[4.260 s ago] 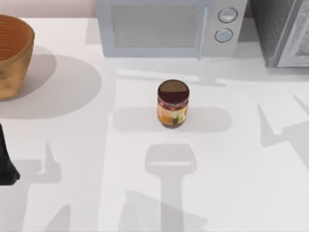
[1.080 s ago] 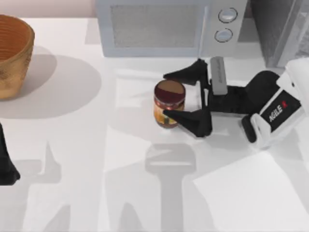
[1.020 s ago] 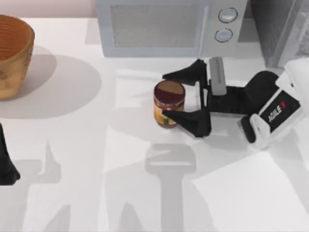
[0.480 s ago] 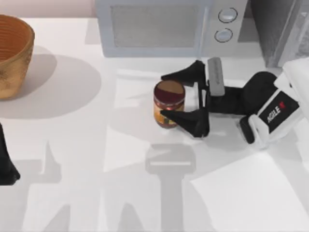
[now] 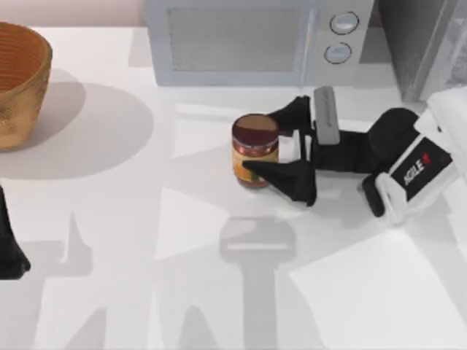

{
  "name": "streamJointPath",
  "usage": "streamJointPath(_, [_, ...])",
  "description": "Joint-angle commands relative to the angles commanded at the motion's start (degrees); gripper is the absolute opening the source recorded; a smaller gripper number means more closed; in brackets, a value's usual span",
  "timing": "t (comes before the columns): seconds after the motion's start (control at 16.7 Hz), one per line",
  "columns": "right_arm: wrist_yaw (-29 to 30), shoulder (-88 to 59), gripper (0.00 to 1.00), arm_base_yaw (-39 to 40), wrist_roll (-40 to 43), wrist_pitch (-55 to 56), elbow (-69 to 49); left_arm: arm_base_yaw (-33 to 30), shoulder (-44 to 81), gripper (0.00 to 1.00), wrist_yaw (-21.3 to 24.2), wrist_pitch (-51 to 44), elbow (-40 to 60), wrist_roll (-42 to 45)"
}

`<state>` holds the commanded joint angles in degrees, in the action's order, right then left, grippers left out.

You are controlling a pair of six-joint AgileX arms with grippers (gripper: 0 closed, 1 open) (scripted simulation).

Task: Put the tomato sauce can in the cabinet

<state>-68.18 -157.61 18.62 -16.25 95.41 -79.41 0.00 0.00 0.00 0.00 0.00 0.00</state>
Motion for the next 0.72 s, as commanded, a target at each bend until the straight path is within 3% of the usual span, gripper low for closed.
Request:
streamJointPath(0.18, [0.00,0.00,0.02,0.00,0.00,0.00,0.00,0.00,0.00,1.00,0.00,0.00,0.00,0.00])
streamJointPath(0.72, [-0.07,2.55,0.00,-1.43,-0.15,-0.03,0.27,0.00,0.00,1.00,0.00,0.00,0.00,0.00])
